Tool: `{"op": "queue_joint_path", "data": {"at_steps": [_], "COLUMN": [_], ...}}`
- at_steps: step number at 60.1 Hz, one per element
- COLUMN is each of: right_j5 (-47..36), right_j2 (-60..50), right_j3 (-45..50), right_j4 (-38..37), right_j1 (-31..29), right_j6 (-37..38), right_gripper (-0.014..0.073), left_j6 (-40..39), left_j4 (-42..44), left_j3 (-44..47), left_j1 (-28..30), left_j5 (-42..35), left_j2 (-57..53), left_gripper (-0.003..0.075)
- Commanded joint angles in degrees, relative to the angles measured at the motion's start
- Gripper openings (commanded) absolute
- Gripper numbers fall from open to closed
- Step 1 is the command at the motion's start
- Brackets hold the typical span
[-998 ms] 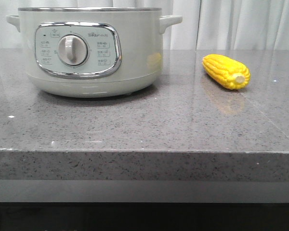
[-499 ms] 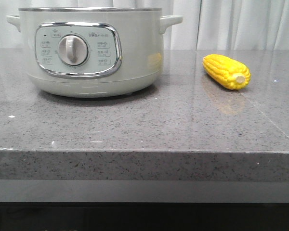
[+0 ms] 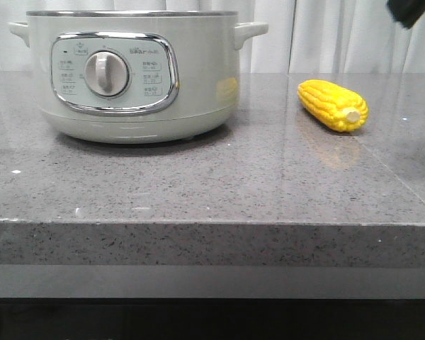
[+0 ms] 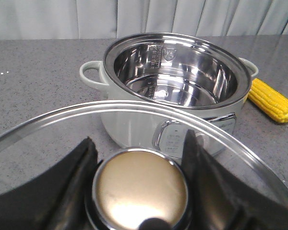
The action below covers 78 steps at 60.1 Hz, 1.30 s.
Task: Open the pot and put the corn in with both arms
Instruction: 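Lower the right gripper over the yellow corn and close on it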
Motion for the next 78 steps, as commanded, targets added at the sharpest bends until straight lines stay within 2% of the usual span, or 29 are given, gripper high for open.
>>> {"op": "queue_joint_path", "data": {"at_steps": [1,27,40,59,65,73,78], "right_j5": [-0.67,4.23,4.22,4.3,5.24,5.82,6.46], "right_j2": [3.95,23.89,30.05,34.95,35.01,35.01,34.87], "right_j3": [-5.76,-22.38,-26.66,-28.66,-28.66,-28.66,-29.0], "right_j4": [0.0,1.39,4.5,4.52,4.52,4.52,4.52], "right_j1": [0.13,-1.72,-1.61,-1.61,-1.61,-1.61,-1.61], "right_j6": [-0.37,1.84,1.73,1.61,1.56,0.93,0.91], "right_gripper": [0.0643,0.0643,0.0643,0.0638,0.0559,0.0353,0.0318], "left_j6": [-0.38,-0.38,-0.38,-0.38,-0.38,-0.38,-0.38], "left_j4": [-0.98,-0.98,-0.98,-0.98,-0.98,-0.98,-0.98], "left_j3": [-2.21,-2.21,-2.21,-2.21,-2.21,-2.21,-2.21], "left_j1": [0.07,0.07,0.07,0.07,0.07,0.07,0.07], "left_j5": [-9.09,-9.09,-9.09,-9.09,-9.09,-9.09,-9.09], "left_j2": [-0.07,-0.07,-0.07,-0.07,-0.07,-0.07,-0.07], "left_gripper": [0.022,0.022,0.022,0.022,0.022,0.022,0.022]}}
